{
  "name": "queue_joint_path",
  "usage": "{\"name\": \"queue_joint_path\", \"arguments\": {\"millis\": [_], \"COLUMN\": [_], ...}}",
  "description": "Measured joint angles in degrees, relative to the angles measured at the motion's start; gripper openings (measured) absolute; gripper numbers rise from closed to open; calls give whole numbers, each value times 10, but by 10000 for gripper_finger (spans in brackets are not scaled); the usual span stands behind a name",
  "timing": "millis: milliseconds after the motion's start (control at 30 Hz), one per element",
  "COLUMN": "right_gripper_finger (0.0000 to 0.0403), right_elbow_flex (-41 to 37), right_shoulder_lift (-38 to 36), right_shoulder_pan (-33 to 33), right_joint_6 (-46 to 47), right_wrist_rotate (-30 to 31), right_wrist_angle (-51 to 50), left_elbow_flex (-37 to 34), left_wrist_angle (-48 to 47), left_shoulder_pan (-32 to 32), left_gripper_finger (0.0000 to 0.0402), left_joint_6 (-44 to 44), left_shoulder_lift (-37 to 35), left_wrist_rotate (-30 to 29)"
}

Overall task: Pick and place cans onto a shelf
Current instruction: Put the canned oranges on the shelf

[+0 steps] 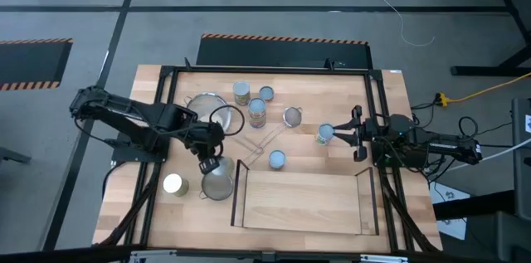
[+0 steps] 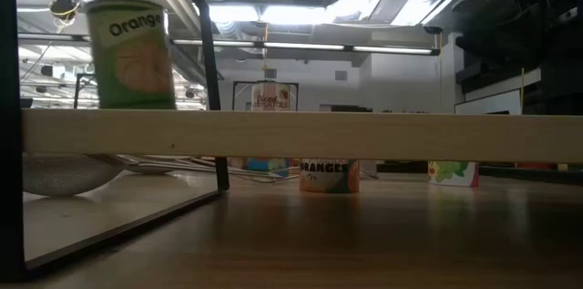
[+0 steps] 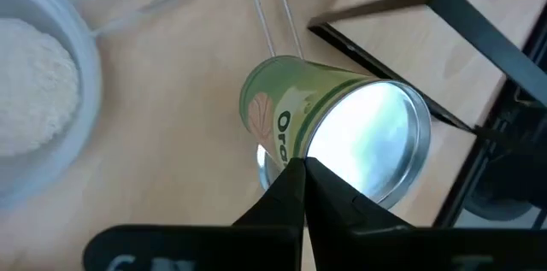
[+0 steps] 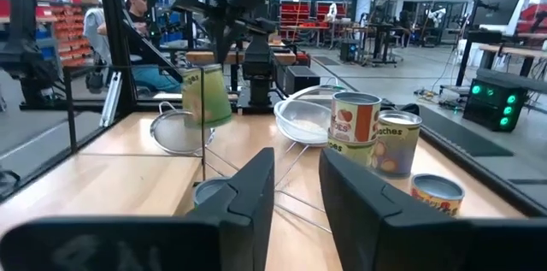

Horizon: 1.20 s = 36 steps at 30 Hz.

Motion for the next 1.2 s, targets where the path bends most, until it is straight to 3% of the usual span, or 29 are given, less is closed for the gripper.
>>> {"name": "queue_joint_path", "arguments": {"millis": [433,833,1200], "right_gripper_finger": [204,209,209], "right_elbow_flex": [0,0,20], "right_shoulder_lift": [0,0,32], "right_shoulder_pan": [0,0,0], "right_joint_6": [26,22,6], "right_wrist_rotate": [0,15,27], "right_wrist_angle": [58,95,135], "left_elbow_flex": [0,0,0], "left_wrist_angle": [0,19,118], "left_shoulder_pan": [89,165,209], "left_gripper_finger": [0,0,0], "left_joint_6": [91,155,193], "left_shoulder_lift": [0,0,1], "left_wrist_rotate": [4,5,54]}}
